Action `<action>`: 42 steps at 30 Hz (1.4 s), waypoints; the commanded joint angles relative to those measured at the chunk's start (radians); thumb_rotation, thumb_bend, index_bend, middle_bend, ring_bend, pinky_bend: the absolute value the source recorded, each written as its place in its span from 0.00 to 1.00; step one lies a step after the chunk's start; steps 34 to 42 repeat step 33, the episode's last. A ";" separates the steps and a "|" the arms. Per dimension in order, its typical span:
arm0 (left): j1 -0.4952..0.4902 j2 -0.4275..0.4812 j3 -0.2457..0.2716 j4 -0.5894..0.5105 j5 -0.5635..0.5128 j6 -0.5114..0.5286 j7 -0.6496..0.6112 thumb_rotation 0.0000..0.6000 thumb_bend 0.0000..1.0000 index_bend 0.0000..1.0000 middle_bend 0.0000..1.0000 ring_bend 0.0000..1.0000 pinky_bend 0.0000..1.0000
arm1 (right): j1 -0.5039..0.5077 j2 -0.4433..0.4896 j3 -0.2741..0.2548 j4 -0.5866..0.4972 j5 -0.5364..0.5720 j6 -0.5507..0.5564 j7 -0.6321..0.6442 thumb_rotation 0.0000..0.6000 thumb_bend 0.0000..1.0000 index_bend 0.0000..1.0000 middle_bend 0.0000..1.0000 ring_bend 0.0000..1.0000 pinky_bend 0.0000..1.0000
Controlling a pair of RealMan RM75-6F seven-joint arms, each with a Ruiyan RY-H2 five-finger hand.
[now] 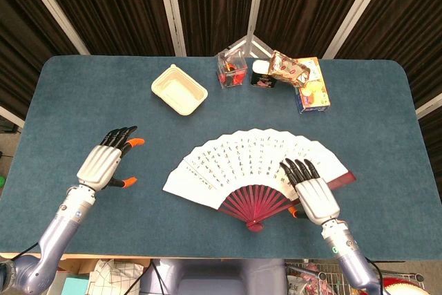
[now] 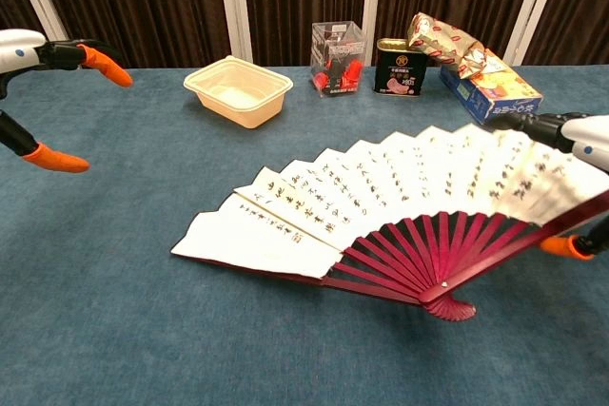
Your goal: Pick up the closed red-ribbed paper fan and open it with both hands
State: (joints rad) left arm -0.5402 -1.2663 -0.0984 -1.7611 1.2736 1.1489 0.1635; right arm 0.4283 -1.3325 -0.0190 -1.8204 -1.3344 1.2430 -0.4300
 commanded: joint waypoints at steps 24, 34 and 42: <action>0.195 0.140 0.091 -0.064 0.160 0.242 -0.048 1.00 0.09 0.04 0.00 0.00 0.00 | -0.123 0.125 -0.018 -0.029 0.001 0.194 -0.114 1.00 0.22 0.00 0.00 0.00 0.00; 0.383 0.172 0.213 0.021 0.262 0.438 -0.053 1.00 0.05 0.00 0.00 0.00 0.00 | -0.317 0.185 -0.058 0.068 -0.112 0.449 0.194 1.00 0.21 0.00 0.00 0.00 0.00; 0.383 0.172 0.213 0.021 0.262 0.438 -0.053 1.00 0.05 0.00 0.00 0.00 0.00 | -0.317 0.185 -0.058 0.068 -0.112 0.449 0.194 1.00 0.21 0.00 0.00 0.00 0.00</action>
